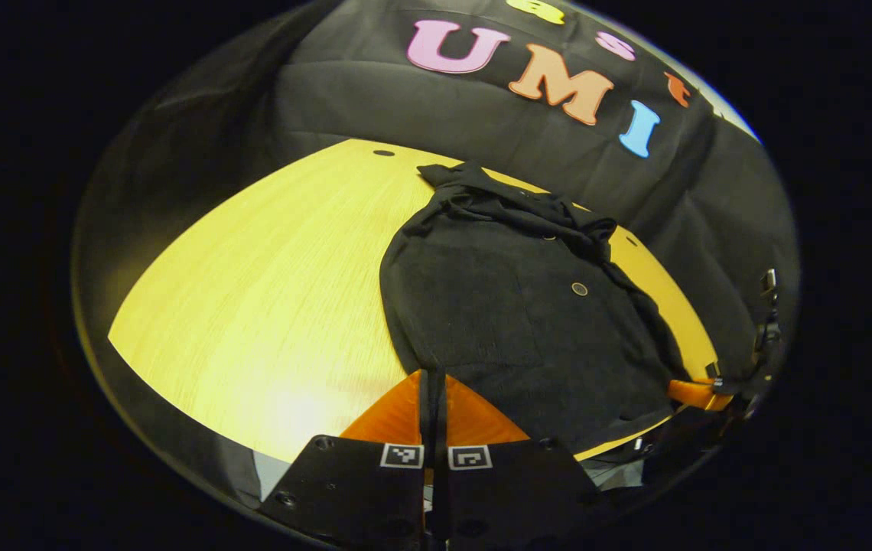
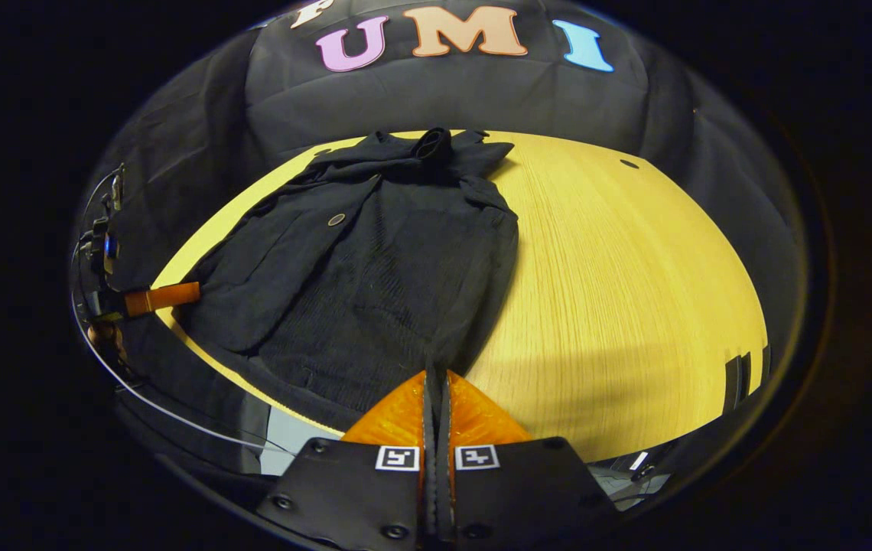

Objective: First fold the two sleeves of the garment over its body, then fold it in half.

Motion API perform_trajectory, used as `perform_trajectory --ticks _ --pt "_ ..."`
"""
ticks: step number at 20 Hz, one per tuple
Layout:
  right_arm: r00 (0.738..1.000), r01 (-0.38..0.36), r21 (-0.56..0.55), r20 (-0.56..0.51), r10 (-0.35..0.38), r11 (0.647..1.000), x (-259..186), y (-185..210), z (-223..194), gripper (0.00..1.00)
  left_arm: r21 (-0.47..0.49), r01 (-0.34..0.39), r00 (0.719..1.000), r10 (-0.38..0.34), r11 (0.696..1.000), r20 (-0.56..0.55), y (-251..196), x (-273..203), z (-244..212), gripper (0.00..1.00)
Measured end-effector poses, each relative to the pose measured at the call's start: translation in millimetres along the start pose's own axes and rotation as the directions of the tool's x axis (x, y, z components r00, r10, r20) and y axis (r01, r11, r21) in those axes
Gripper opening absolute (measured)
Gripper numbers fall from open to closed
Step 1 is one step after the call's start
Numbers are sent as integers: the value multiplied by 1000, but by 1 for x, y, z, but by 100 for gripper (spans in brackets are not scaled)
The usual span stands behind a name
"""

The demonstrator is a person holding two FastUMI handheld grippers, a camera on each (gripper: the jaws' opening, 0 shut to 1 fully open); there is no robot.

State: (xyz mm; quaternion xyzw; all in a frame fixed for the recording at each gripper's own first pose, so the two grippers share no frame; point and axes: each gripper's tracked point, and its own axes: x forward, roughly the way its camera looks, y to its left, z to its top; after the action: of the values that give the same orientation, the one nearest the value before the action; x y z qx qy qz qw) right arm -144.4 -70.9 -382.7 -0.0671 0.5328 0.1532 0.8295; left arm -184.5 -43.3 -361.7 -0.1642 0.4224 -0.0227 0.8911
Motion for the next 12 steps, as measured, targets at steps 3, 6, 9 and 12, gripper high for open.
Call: perform_trajectory --ticks 3,6,9,12 --pt "999 -29 11 -11 30 1000 -2 -1 2 3 74 -30 999 32 997 -22 1 0 -1 0" --pt "998 -23 11 55 22 1000 -8 1 15 2 113 -58 997 64 992 -48 -2 -6 5 0" --pt "990 -46 53 134 38 998 -24 7 43 2 137 -42 999 44 990 -14 -14 -15 32 0" --pt "972 -70 84 228 49 994 -45 10 83 2 148 -18 999 11 989 45 -29 -27 76 0"
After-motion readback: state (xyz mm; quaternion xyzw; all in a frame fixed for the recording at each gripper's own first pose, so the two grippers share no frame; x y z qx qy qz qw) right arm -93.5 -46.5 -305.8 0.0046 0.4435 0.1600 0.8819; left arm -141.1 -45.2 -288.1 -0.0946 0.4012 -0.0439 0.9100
